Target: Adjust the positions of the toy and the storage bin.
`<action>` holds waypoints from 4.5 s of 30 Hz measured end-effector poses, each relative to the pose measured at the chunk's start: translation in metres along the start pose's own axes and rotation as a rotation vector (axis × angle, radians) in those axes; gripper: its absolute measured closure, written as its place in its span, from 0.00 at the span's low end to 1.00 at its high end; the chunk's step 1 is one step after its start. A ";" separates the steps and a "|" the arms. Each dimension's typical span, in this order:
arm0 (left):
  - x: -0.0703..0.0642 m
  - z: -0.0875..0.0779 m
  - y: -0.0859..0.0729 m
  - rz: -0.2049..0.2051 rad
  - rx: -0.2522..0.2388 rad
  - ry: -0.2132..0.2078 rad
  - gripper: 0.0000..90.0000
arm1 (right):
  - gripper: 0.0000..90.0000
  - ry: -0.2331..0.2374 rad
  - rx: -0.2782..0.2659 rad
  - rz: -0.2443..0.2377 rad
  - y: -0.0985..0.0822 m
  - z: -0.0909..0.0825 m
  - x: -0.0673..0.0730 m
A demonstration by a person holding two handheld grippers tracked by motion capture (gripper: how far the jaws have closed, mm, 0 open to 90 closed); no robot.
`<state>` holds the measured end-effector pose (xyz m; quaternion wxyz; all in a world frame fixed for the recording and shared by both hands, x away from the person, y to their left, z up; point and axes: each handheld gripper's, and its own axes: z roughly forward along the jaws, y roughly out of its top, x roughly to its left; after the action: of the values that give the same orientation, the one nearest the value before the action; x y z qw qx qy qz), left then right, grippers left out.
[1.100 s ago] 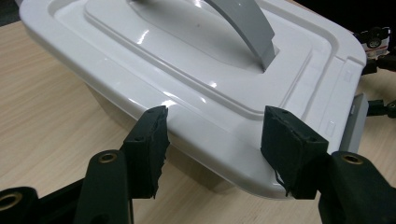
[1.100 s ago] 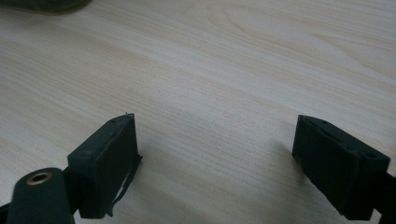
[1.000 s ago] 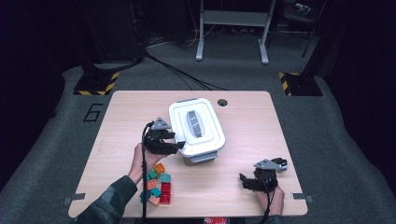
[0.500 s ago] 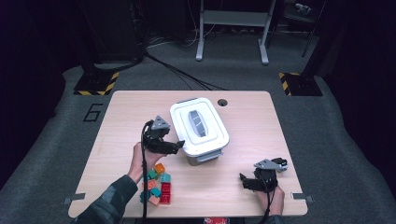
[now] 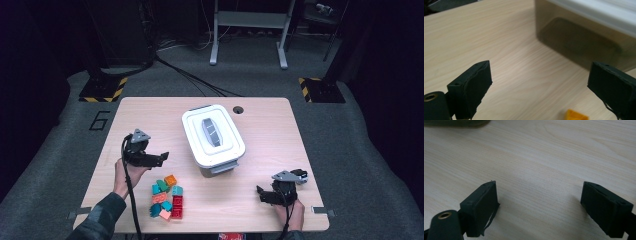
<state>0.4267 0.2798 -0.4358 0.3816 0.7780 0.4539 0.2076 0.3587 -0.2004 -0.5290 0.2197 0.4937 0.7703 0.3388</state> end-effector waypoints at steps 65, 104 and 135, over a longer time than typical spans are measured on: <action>0.057 0.032 -0.096 -0.045 0.086 0.093 0.00 | 0.01 0.098 -0.057 -0.105 0.180 -0.021 0.077; 0.056 0.032 -0.095 -0.050 0.087 0.095 0.00 | 0.56 0.055 0.009 -0.243 0.224 0.012 0.112; 0.056 0.033 -0.095 -0.051 0.084 0.095 0.00 | 0.75 0.089 0.018 -0.329 0.237 0.021 0.129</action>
<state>0.4246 0.3435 -0.5319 0.3316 0.7708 0.4994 0.2155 0.4643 -0.0097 -0.3689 0.2331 0.3473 0.8528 0.3128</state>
